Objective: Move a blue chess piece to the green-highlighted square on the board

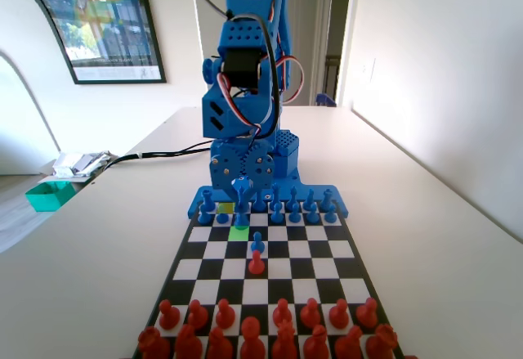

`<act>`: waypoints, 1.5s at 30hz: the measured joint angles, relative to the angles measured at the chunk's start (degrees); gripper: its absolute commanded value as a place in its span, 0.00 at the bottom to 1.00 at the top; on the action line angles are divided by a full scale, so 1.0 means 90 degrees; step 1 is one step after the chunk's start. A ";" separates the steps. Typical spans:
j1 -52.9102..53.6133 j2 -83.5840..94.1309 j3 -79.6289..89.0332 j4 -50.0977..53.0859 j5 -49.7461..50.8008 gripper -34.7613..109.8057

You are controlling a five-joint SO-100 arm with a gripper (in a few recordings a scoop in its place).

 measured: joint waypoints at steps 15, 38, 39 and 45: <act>0.0117 -0.0215 0.0010 -0.0381 -0.0107 0.27; 0.0176 0.0078 -0.0615 0.0635 0.0078 0.27; 0.0186 0.0166 -0.0791 0.0889 0.0137 0.25; 0.0186 0.0889 -0.1777 0.2627 0.0283 0.25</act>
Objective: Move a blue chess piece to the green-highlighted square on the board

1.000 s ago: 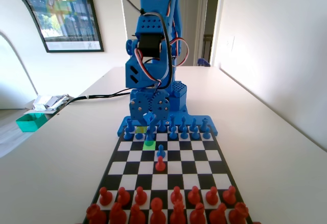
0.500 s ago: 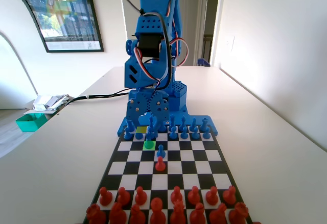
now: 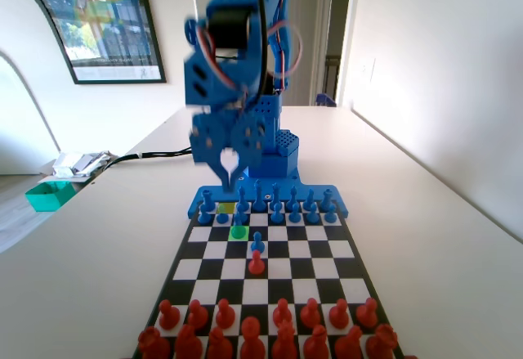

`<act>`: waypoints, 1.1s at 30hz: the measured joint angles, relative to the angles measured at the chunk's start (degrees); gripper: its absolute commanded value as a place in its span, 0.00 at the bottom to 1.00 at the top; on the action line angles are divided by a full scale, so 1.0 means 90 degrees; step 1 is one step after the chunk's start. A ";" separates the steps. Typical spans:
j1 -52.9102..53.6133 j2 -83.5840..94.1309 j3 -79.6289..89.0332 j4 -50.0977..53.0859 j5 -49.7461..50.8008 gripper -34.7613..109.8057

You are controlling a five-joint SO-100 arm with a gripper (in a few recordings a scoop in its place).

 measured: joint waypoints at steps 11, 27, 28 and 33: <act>-0.0303 0.2139 -0.1016 0.2490 0.0498 0.25; -0.0986 0.5029 -0.1328 0.4600 0.0811 0.25; -0.1035 0.5117 -0.1299 0.4600 0.0850 0.25; -0.1162 0.5342 -0.1289 0.4580 0.0889 0.25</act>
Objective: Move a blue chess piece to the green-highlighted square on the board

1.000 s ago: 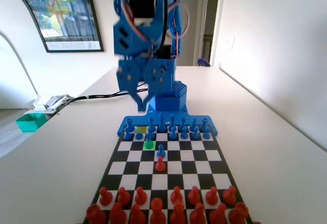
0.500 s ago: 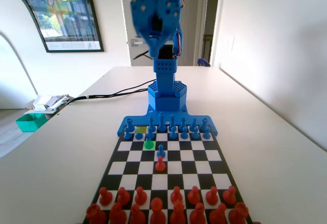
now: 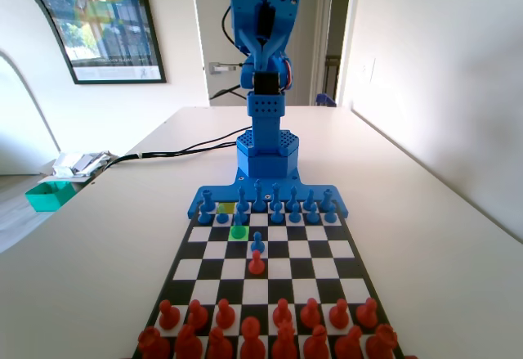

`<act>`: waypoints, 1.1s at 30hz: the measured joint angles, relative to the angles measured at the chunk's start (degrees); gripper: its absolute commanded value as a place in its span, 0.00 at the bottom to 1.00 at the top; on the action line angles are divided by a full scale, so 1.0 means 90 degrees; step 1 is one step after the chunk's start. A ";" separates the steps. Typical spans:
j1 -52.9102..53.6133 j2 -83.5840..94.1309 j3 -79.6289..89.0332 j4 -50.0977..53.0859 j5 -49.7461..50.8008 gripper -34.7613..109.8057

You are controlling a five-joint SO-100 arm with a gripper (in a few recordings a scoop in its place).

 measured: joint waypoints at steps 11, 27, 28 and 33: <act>-0.0332 0.1113 0.0000 -0.0146 0.0010 0.25; -0.0332 0.1250 0.0000 -0.0146 0.0020 0.25; -0.0332 0.1250 0.0000 -0.0146 0.0020 0.25; -0.0332 0.1250 0.0000 -0.0146 0.0020 0.25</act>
